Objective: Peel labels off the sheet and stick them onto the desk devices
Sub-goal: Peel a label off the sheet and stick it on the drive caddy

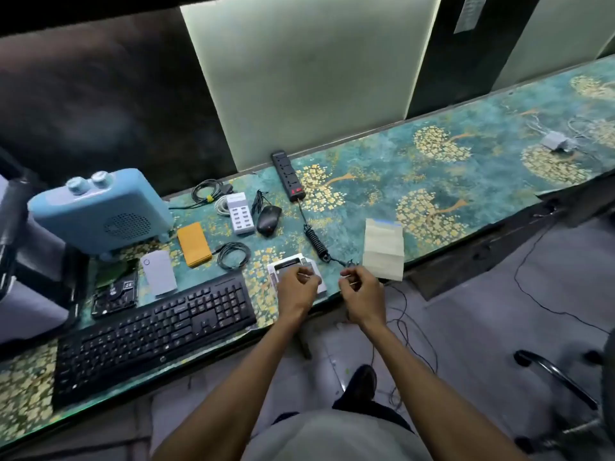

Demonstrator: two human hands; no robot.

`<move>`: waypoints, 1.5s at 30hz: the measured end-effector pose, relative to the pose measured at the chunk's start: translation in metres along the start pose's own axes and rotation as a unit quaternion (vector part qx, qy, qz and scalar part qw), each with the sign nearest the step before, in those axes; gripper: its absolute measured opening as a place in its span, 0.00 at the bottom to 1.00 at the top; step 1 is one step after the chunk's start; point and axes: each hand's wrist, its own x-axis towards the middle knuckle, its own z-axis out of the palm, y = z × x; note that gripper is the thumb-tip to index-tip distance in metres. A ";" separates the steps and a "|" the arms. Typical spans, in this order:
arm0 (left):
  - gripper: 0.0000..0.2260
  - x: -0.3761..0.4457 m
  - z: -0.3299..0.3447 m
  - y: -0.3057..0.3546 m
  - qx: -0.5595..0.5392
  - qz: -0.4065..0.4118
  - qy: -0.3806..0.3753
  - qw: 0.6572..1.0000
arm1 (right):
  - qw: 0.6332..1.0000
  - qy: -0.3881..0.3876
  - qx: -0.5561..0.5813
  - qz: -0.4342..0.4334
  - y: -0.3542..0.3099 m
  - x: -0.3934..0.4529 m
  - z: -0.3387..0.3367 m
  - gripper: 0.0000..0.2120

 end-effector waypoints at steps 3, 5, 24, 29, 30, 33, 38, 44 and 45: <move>0.06 0.011 0.037 0.023 0.014 -0.006 -0.026 1.000 | 0.999 0.037 0.000 0.028 0.013 0.031 -0.034 0.02; 0.10 0.014 0.057 0.033 0.018 -0.008 -0.050 0.999 | 0.998 0.040 -0.014 0.045 0.017 0.042 -0.050 0.02; 0.27 0.045 0.122 0.081 -0.148 -0.184 -0.193 0.952 | 0.945 0.037 0.167 0.280 0.056 0.108 -0.078 0.21; 0.07 0.051 0.113 0.083 -0.152 -0.206 -0.254 0.933 | 0.922 0.031 0.183 0.338 0.049 0.113 -0.075 0.10; 0.03 0.051 0.112 0.085 -0.150 -0.217 -0.273 0.925 | 0.919 0.014 0.196 0.342 0.048 0.112 -0.074 0.09; 0.07 0.056 0.109 0.086 -0.166 -0.246 -0.311 0.903 | 0.914 -0.023 0.205 0.349 0.046 0.109 -0.069 0.06; 0.14 0.060 0.108 0.083 -0.192 -0.272 -0.289 0.898 | 0.909 0.039 0.227 0.347 0.048 0.109 -0.066 0.16; 0.24 0.075 0.104 0.073 -0.263 -0.334 -0.284 0.859 | 0.911 0.091 0.213 0.341 0.049 0.111 -0.081 0.26; 0.25 0.075 0.104 0.074 -0.273 -0.335 -0.290 0.854 | 0.915 0.088 0.209 0.334 0.049 0.111 -0.082 0.27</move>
